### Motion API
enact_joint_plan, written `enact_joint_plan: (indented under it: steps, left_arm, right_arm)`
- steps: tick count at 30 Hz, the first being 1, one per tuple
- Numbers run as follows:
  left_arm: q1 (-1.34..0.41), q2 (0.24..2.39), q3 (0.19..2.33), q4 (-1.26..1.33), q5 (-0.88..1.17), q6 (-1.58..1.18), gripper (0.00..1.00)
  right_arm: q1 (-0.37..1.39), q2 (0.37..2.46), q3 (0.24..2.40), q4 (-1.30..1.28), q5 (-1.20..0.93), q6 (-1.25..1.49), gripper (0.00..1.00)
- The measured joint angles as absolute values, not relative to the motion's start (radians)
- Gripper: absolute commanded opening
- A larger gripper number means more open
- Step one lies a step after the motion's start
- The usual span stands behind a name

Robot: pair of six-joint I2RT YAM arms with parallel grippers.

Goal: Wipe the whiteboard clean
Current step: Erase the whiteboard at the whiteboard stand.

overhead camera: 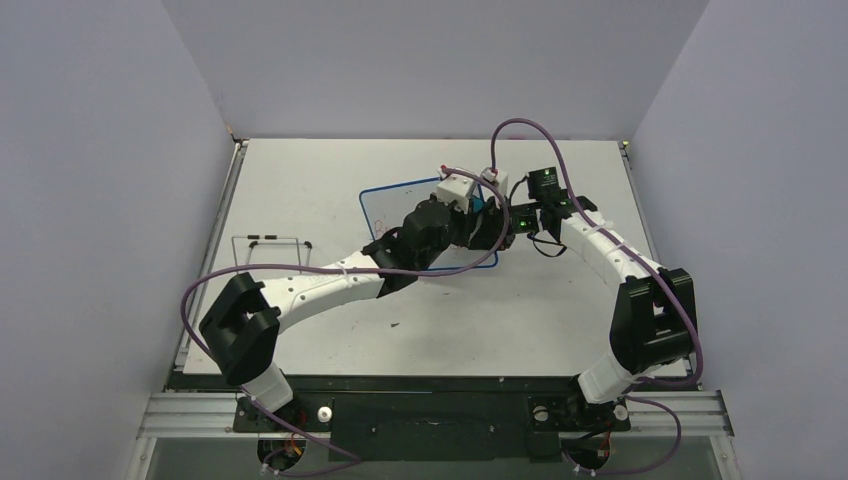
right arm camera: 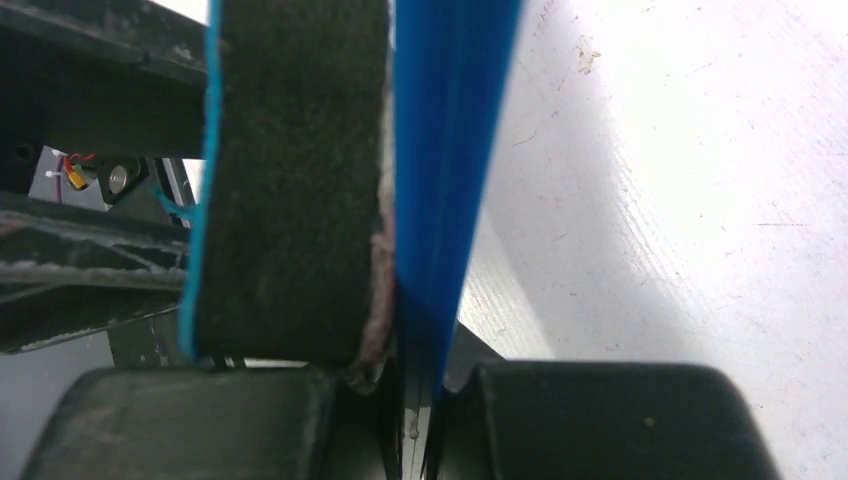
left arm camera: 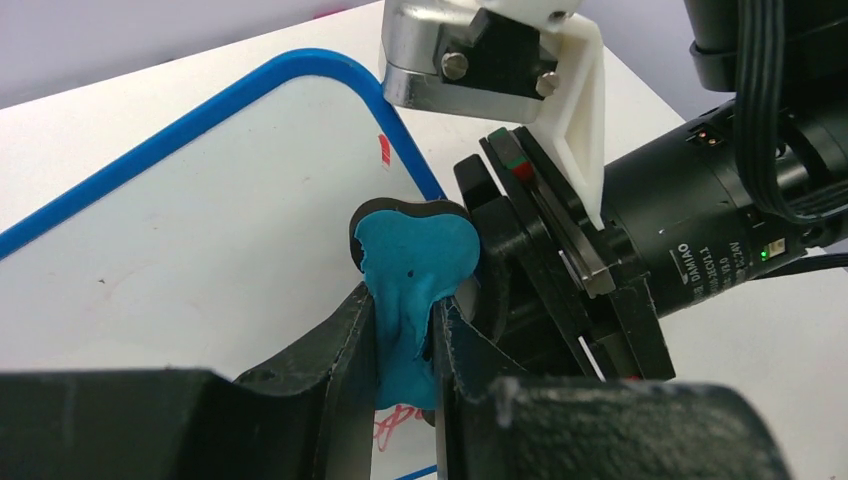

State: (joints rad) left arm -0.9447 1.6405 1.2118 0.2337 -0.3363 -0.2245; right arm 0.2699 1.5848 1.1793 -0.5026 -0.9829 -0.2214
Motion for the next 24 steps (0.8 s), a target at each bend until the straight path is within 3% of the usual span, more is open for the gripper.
enact_joint_plan:
  steps: [24]
  left_arm:
    - [-0.889, 1.7, 1.417, 0.052, -0.369, -0.177, 0.0]
  right_arm:
    - [0.265, 1.585, 1.179, -0.498, -0.973, -0.186, 0.0]
